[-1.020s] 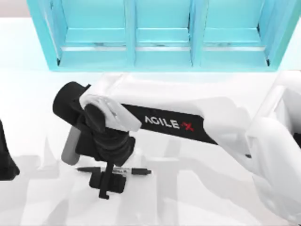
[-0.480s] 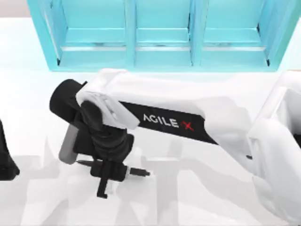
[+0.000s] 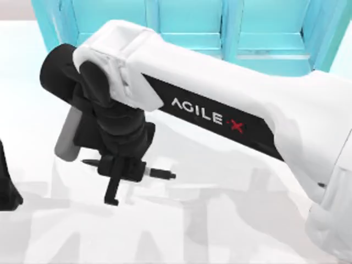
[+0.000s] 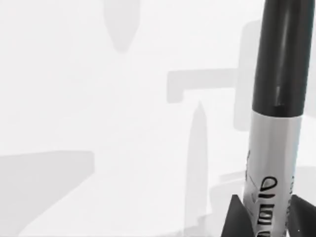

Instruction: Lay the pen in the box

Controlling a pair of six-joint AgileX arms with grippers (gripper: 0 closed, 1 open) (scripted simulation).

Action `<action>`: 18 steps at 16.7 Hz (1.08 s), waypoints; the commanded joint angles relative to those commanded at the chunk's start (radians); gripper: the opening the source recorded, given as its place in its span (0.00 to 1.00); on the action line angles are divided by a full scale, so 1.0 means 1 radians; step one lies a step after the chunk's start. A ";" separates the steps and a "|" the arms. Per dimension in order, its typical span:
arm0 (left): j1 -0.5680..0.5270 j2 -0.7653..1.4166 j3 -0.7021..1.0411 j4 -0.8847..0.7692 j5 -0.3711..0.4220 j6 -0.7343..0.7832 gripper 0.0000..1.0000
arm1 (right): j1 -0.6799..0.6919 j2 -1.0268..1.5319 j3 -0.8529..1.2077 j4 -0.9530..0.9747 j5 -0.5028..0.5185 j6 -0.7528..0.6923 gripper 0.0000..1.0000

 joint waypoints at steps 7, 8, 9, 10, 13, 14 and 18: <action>0.000 0.000 0.000 0.000 0.000 0.000 1.00 | -0.002 -0.002 0.020 -0.020 0.002 0.011 0.00; 0.000 0.000 0.000 0.000 0.000 0.000 1.00 | -0.016 -0.004 0.023 -0.029 0.006 0.031 0.00; 0.000 0.000 0.000 0.000 0.000 0.000 1.00 | -0.037 -0.006 0.029 -0.041 0.012 0.061 0.00; 0.000 0.000 0.000 0.000 0.000 0.000 1.00 | -0.066 -0.008 0.035 -0.058 0.020 0.101 0.00; 0.000 0.000 0.000 0.000 0.000 0.000 1.00 | -0.188 -0.012 0.054 -0.133 0.052 0.269 0.00; 0.000 0.000 0.000 0.000 0.000 0.000 1.00 | -0.239 -0.012 0.060 -0.166 0.066 0.338 0.00; 0.000 0.000 0.000 0.000 0.000 0.000 1.00 | -0.477 0.003 0.076 -0.321 0.124 0.655 0.00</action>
